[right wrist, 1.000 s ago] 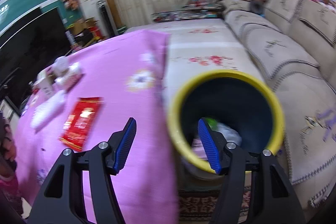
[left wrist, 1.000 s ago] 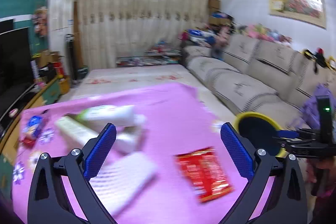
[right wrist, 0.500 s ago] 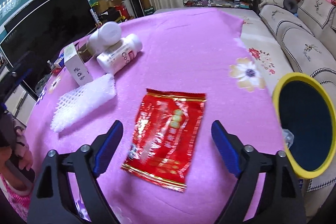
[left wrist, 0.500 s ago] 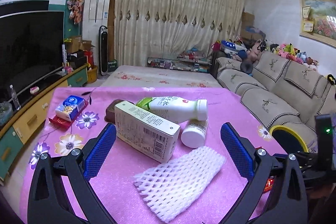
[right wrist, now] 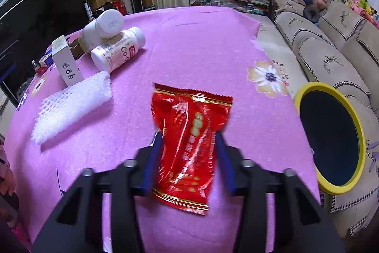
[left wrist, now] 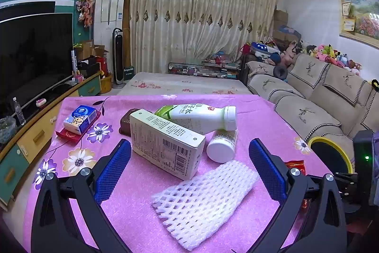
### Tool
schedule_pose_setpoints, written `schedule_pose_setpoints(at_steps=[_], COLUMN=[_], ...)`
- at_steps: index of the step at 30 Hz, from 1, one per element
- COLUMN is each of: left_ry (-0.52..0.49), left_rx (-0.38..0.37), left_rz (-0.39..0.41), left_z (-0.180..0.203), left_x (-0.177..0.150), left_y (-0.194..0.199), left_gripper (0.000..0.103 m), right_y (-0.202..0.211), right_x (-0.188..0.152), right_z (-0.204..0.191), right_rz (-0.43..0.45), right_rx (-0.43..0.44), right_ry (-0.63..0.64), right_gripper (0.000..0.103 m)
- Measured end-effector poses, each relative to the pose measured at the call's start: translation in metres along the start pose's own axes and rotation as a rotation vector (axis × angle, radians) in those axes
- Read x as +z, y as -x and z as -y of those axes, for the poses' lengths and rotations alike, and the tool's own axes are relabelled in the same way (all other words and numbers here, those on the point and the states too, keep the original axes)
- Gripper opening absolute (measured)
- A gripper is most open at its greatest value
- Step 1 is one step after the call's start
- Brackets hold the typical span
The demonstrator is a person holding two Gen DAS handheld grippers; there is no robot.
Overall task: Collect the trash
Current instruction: 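Reach the right tool to the red snack wrapper and grasp it, then carry the red wrapper over the bin and open the right tool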
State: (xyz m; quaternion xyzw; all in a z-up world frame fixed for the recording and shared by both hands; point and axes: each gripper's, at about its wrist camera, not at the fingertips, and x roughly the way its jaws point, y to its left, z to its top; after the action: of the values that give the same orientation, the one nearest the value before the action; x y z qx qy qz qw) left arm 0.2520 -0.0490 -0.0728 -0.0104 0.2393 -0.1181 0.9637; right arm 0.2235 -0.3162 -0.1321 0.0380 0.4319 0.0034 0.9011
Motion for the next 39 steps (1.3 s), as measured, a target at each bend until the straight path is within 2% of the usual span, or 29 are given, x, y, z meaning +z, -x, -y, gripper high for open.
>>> schedule_pose_setpoints(at_steps=[1,3,12,14,19,24,32,37,39], left_ry=[0.002,0.005,-0.001,-0.001,-0.004,-0.014,-0.025,-0.033,-0.036], left_rx=[0.001,0.001,0.002,0.002,-0.005,-0.01,-0.009,-0.012,-0.015], left_rz=[-0.001,-0.001,0.001,0.002,0.0,-0.001,-0.008,-0.014,-0.016], left_z=[0.0,-0.001,-0.001,-0.001,0.0,0.003,0.006,0.008,0.009], left_x=[-0.001,-0.001,-0.002,-0.002,-0.002,-0.003,-0.004,-0.005,-0.005], left_y=[0.0,-0.001,-0.001,-0.001,-0.002,-0.003,-0.005,-0.007,-0.007], left_gripper=[0.098,0.098,0.098,0.098,0.098,0.098,0.098,0.098,0.098], right_y=[0.002,0.004,0.028,0.035,0.044,0.035,-0.002,-0.012,-0.012], right_x=[-0.001,-0.003,0.002,0.002,0.013,0.018,0.014,0.008,0.006], right_z=[0.003,0.009,0.04,0.049,0.095,0.142,0.202,0.221,0.225], right_rz=[0.004,0.005,0.044,0.061,0.096,0.078,-0.001,-0.025,-0.023], right_rx=[0.008,0.022,0.069,0.053,-0.052,-0.144,-0.233,-0.271,-0.282], right_ry=[-0.007,-0.02,-0.086,-0.099,-0.155,-0.21,-0.299,-0.348,-0.36], right_gripper=[0.024,0.022,0.021,0.021,0.022,0.026,0.037,0.06,0.066])
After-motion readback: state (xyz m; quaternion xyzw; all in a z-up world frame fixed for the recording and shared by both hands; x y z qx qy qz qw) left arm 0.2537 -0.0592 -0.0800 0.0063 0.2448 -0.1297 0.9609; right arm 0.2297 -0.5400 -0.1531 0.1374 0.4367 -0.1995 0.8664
